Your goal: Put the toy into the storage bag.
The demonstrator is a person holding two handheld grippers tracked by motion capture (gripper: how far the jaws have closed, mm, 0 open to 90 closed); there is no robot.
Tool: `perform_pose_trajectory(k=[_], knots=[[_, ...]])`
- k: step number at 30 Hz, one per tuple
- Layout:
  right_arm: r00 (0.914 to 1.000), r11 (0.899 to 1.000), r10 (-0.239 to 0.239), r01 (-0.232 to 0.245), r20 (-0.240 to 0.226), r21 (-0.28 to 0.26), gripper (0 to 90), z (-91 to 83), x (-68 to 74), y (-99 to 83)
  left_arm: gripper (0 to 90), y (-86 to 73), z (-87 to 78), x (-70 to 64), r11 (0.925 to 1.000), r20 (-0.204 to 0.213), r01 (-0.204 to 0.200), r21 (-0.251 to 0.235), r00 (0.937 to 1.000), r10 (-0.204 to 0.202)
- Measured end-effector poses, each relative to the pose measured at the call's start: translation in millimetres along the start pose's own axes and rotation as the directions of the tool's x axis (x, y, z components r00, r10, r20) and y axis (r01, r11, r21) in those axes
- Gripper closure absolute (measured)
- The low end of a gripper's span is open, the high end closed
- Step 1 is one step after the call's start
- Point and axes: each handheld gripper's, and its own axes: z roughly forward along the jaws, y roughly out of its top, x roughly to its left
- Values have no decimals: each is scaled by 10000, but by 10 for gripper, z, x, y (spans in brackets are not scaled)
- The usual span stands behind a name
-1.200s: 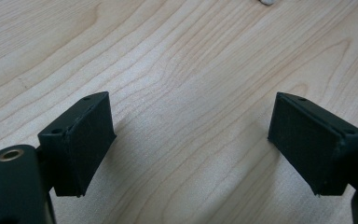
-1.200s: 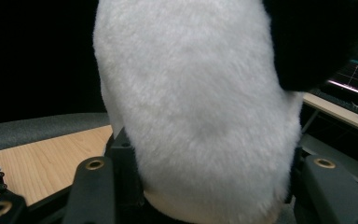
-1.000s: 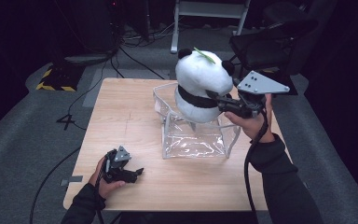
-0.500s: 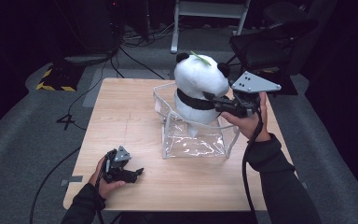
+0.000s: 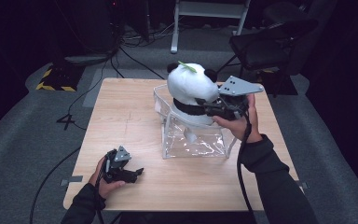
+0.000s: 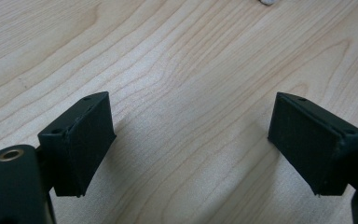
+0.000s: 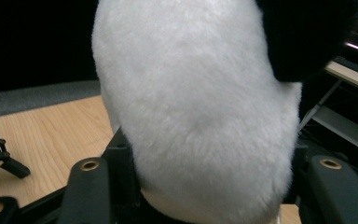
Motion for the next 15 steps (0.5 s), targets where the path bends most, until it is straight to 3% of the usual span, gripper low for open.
perform_pose_trajectory(k=[4, 8, 15], knots=[[9999, 9987, -50, 56, -110, 515, 418, 112, 53, -16, 143, 0, 0, 0, 10000, -2, -3, -5, 10000, 3], [9994, 9974, 281, -267, -208, 662, 416, 177, 26, -111, 143, 0, -1, 0, 10000, -5, -6, -4, 10000, 6], [9988, 9932, 375, -338, -312, 1112, 397, 250, 22, -236, 143, 0, -1, 0, 10000, -2, -8, -5, 10000, 8]])
